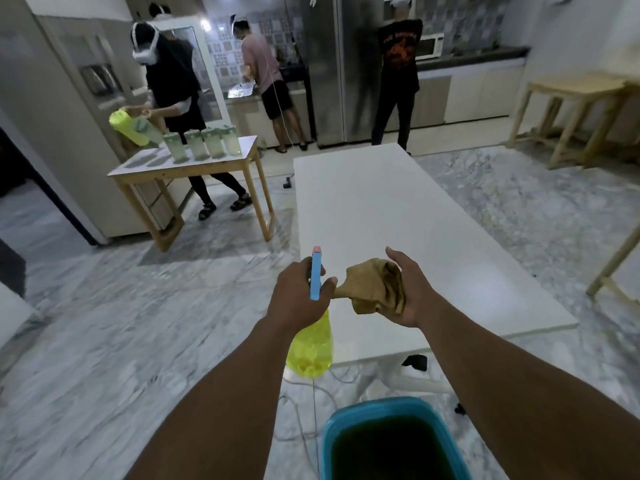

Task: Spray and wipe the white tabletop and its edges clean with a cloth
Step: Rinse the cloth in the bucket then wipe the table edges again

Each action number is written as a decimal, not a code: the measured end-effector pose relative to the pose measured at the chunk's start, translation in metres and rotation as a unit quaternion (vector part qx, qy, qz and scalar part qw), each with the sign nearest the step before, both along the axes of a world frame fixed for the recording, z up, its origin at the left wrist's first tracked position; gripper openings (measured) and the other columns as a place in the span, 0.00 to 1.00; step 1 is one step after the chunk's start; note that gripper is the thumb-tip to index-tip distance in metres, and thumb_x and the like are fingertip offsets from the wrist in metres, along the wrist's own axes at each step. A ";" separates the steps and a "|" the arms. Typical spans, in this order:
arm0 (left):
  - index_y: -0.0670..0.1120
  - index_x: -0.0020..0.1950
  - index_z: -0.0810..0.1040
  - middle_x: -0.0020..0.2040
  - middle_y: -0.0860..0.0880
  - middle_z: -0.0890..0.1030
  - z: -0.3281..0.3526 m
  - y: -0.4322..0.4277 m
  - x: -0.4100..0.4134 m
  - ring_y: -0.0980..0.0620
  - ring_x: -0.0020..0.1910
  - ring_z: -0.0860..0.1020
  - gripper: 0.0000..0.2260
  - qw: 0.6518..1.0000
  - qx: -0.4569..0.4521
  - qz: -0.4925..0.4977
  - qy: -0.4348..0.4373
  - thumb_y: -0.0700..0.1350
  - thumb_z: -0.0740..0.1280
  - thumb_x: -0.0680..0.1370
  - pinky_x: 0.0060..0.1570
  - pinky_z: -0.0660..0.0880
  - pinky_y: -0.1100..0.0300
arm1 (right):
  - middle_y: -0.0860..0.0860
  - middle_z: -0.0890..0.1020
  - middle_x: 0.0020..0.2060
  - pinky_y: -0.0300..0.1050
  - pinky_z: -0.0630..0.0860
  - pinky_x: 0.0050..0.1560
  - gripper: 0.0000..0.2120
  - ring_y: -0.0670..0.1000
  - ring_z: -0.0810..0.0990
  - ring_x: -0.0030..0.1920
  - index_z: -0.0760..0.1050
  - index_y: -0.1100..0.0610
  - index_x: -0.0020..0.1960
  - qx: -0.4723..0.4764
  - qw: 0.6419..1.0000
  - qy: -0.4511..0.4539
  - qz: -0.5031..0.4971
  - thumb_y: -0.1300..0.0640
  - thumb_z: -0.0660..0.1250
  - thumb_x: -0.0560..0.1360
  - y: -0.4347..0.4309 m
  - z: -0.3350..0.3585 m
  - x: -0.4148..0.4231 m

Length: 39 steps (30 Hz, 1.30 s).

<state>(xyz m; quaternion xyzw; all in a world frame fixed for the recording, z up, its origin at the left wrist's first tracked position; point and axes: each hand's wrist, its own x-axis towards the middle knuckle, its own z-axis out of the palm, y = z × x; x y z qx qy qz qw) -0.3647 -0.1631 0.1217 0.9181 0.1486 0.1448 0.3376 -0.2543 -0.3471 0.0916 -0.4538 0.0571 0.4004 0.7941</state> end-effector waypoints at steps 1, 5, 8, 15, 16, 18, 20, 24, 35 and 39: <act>0.49 0.55 0.78 0.49 0.45 0.84 -0.001 0.010 0.006 0.45 0.44 0.87 0.12 1.000 -0.001 -0.012 -0.002 0.55 0.73 0.79 0.53 0.82 0.46 | 0.58 0.84 0.44 0.46 0.78 0.41 0.27 0.57 0.84 0.40 0.78 0.61 0.57 0.000 1.000 -0.006 -0.009 0.37 0.61 0.78 0.008 -0.001 0.000; 0.46 0.59 0.79 0.49 0.45 0.84 -0.012 0.060 0.027 0.49 0.45 0.82 0.14 0.997 0.008 -0.072 0.002 0.54 0.73 0.80 0.47 0.73 0.57 | 0.58 0.84 0.42 0.43 0.77 0.34 0.27 0.57 0.84 0.37 0.79 0.60 0.55 -0.018 0.997 -0.005 -0.070 0.36 0.62 0.76 0.051 -0.015 -0.004; 0.44 0.61 0.80 0.49 0.47 0.80 -0.017 0.095 0.035 0.50 0.45 0.76 0.15 0.994 0.015 -0.112 -0.001 0.53 0.73 0.81 0.47 0.68 0.60 | 0.58 0.84 0.42 0.44 0.77 0.35 0.31 0.57 0.83 0.38 0.84 0.61 0.47 -0.002 0.994 0.006 -0.109 0.33 0.63 0.74 0.080 -0.027 -0.012; 0.44 0.60 0.80 0.50 0.43 0.84 -0.020 0.163 0.056 0.46 0.49 0.82 0.15 0.986 0.024 -0.165 0.015 0.53 0.72 0.80 0.50 0.74 0.57 | 0.61 0.83 0.49 0.48 0.80 0.42 0.33 0.60 0.82 0.45 0.80 0.63 0.53 -0.026 0.988 0.015 -0.149 0.33 0.74 0.66 0.133 -0.031 -0.021; 0.44 0.60 0.81 0.50 0.43 0.84 -0.020 0.168 0.061 0.46 0.49 0.81 0.15 0.986 0.021 -0.167 0.008 0.53 0.72 0.80 0.49 0.72 0.57 | 0.61 0.83 0.46 0.48 0.80 0.41 0.29 0.60 0.82 0.43 0.80 0.63 0.49 -0.028 0.989 0.009 -0.147 0.36 0.73 0.68 0.135 -0.028 -0.018; 0.43 0.61 0.80 0.50 0.44 0.82 -0.021 0.173 0.069 0.48 0.47 0.78 0.16 0.985 0.022 -0.170 0.000 0.52 0.73 0.80 0.49 0.70 0.58 | 0.62 0.82 0.47 0.50 0.81 0.45 0.24 0.61 0.82 0.45 0.78 0.63 0.48 -0.026 0.986 0.005 -0.163 0.42 0.76 0.69 0.138 -0.023 -0.013; 0.44 0.61 0.80 0.50 0.45 0.81 -0.025 0.176 0.078 0.49 0.45 0.77 0.16 0.984 0.028 -0.176 -0.002 0.53 0.73 0.80 0.48 0.70 0.59 | 0.64 0.79 0.53 0.51 0.80 0.50 0.27 0.62 0.81 0.50 0.74 0.63 0.55 -0.025 0.986 -0.001 -0.162 0.48 0.80 0.66 0.138 -0.023 -0.009; 0.46 0.61 0.79 0.49 0.44 0.85 -0.033 0.174 0.102 0.50 0.45 0.81 0.16 0.975 0.034 -0.219 0.026 0.56 0.72 0.80 0.43 0.69 0.62 | 0.67 0.78 0.59 0.52 0.77 0.55 0.21 0.62 0.79 0.53 0.74 0.63 0.58 -0.068 0.985 -0.009 -0.161 0.58 0.75 0.68 0.130 -0.026 0.002; 0.44 0.61 0.78 0.49 0.46 0.84 -0.030 0.154 0.212 0.44 0.49 0.82 0.16 0.953 0.031 -0.298 0.049 0.54 0.72 0.80 0.53 0.76 0.53 | 0.59 0.84 0.48 0.55 0.79 0.49 0.19 0.61 0.83 0.47 0.78 0.60 0.57 -0.128 0.954 0.057 -0.265 0.48 0.63 0.73 0.115 -0.037 0.092; 0.46 0.61 0.78 0.49 0.43 0.86 -0.036 0.143 0.249 0.44 0.50 0.84 0.16 0.943 0.041 -0.323 0.066 0.56 0.72 0.81 0.54 0.77 0.53 | 0.59 0.85 0.50 0.57 0.79 0.55 0.23 0.61 0.84 0.50 0.77 0.59 0.59 -0.140 0.955 0.058 -0.255 0.44 0.69 0.72 0.103 -0.040 0.113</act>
